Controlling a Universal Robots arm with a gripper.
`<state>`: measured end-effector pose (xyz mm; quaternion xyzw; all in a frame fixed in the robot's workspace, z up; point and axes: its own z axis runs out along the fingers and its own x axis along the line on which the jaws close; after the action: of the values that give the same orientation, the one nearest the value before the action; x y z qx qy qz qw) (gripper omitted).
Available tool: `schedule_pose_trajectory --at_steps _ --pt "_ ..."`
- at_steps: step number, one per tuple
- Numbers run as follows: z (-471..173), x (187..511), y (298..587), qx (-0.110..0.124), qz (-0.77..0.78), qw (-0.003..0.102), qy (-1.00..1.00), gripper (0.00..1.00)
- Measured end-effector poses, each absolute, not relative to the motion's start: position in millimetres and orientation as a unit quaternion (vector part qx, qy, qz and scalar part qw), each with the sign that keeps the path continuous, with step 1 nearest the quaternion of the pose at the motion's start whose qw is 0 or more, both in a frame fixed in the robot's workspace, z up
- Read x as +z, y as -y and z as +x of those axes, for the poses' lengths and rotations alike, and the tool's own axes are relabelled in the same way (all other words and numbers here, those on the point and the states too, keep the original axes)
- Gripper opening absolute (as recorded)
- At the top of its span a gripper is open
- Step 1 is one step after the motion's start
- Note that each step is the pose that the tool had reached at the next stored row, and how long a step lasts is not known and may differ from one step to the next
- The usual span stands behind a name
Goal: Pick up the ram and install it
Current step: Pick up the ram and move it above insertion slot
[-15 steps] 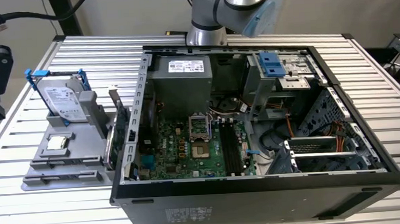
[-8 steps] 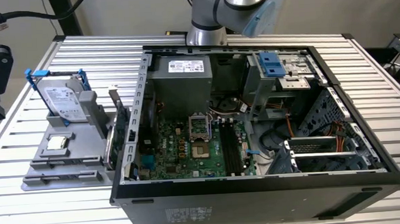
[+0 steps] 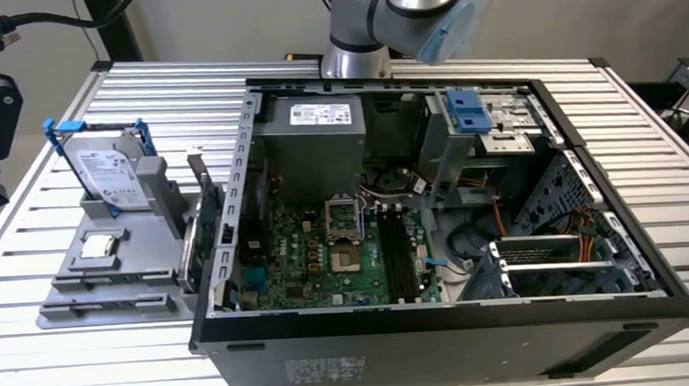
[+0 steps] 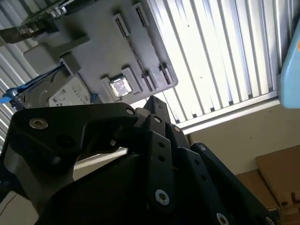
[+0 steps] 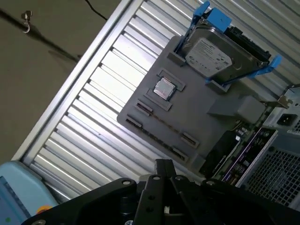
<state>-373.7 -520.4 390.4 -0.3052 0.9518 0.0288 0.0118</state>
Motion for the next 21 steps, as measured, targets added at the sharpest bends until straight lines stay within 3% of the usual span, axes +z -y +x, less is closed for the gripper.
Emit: schedule_pose_trajectory --at_steps 21 --pt "-373.6 390.3 520.4 0.030 -0.480 0.008 -0.876 0.00"
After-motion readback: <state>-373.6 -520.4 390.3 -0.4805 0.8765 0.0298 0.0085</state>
